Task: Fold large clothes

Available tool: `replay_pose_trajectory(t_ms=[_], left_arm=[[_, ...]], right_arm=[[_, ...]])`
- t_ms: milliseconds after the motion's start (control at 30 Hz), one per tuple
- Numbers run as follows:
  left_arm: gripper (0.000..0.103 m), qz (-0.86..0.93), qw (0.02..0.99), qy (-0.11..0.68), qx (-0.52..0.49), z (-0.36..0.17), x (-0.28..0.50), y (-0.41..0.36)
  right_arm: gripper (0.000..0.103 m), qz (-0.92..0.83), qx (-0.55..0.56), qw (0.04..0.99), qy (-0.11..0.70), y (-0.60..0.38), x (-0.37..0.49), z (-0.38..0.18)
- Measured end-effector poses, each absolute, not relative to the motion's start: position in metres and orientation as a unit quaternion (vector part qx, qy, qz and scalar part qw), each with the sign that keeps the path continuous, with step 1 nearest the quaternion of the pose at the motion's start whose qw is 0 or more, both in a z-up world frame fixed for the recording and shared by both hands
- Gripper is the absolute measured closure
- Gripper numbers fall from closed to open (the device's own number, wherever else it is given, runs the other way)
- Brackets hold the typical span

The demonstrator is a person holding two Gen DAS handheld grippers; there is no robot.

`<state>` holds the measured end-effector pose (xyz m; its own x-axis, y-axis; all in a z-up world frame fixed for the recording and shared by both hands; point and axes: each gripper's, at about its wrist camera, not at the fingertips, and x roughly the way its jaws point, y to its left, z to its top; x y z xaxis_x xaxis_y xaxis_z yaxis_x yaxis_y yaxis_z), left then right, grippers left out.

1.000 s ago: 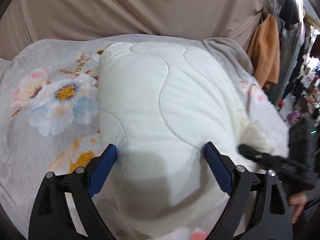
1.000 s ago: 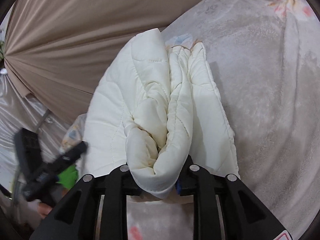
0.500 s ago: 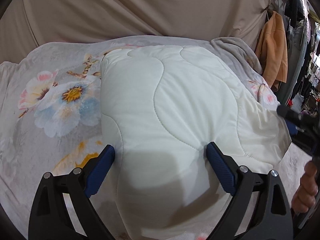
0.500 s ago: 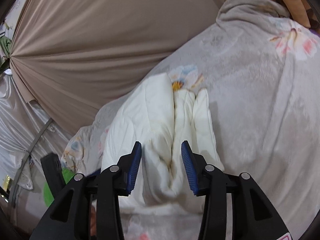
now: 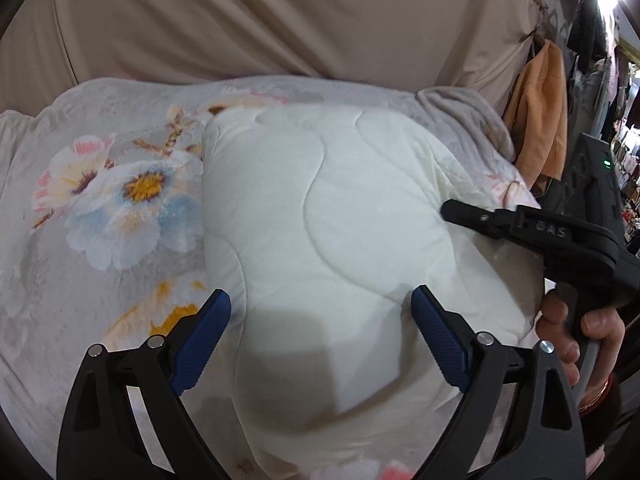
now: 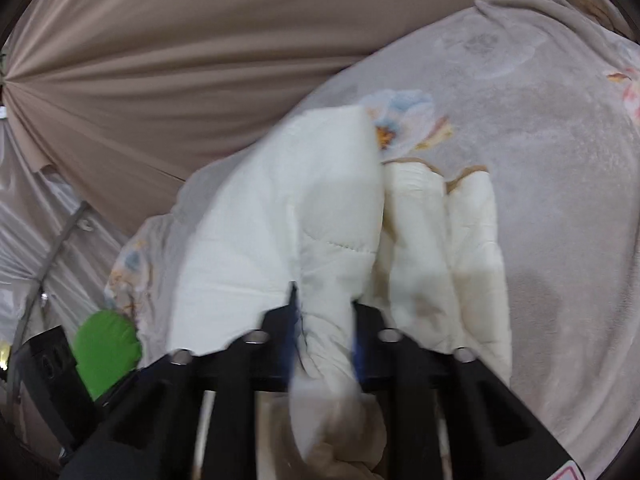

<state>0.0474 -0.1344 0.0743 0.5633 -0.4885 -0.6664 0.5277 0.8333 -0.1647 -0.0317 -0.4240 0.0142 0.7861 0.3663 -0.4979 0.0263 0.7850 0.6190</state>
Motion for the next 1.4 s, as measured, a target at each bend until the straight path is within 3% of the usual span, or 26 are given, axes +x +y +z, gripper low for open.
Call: replay_pose_trajectory(t_ms=[133,200,300,400,600,833,967,1033,1100,1400], left_arm=[[0.013,-0.294,0.900,0.319,0.039,0.098,0.032,-0.133],[0.013,-0.296,0.895,0.329,0.049,0.091,0.034,-0.140],[0.012,-0.298,0.880,0.366,0.048,0.066,0.045,-0.147],[0.009,-0.293,0.877,0.380,0.035,0.053,0.049,-0.147],[0.009,-0.283,0.876,0.390,0.022,0.047,0.055,-0.139],[0.009,-0.278,0.879,0.386,0.023,0.047,0.053,-0.140],[0.009,-0.282,0.878,0.385,0.024,0.047,0.051,-0.139],[0.008,-0.288,0.876,0.387,0.029,0.046,0.047,-0.142],[0.007,-0.285,0.877,0.384,0.045,0.042,0.042,-0.146],[0.006,-0.291,0.866,0.406,0.007,0.035,0.049,-0.132]], right_arm=[[0.094,0.125,0.287,0.931,0.190,-0.418,-0.092,0.066],[0.094,0.099,0.277,0.939,0.178,-0.419,-0.104,0.066],[0.090,0.030,0.294,0.916,0.272,-0.433,-0.079,0.009],[0.089,0.041,0.374,0.879,0.292,-0.453,-0.070,-0.041],[0.084,0.001,0.333,0.902,0.276,-0.446,-0.097,-0.001],[0.088,-0.034,0.191,0.956,0.220,-0.402,-0.153,0.057],[0.091,-0.046,0.139,0.951,0.274,-0.389,-0.147,0.032],[0.101,-0.042,0.149,0.932,0.328,-0.393,-0.134,-0.002],[0.103,-0.035,0.170,0.923,0.343,-0.397,-0.131,-0.027],[0.103,-0.033,0.157,0.931,0.328,-0.396,-0.143,0.007]])
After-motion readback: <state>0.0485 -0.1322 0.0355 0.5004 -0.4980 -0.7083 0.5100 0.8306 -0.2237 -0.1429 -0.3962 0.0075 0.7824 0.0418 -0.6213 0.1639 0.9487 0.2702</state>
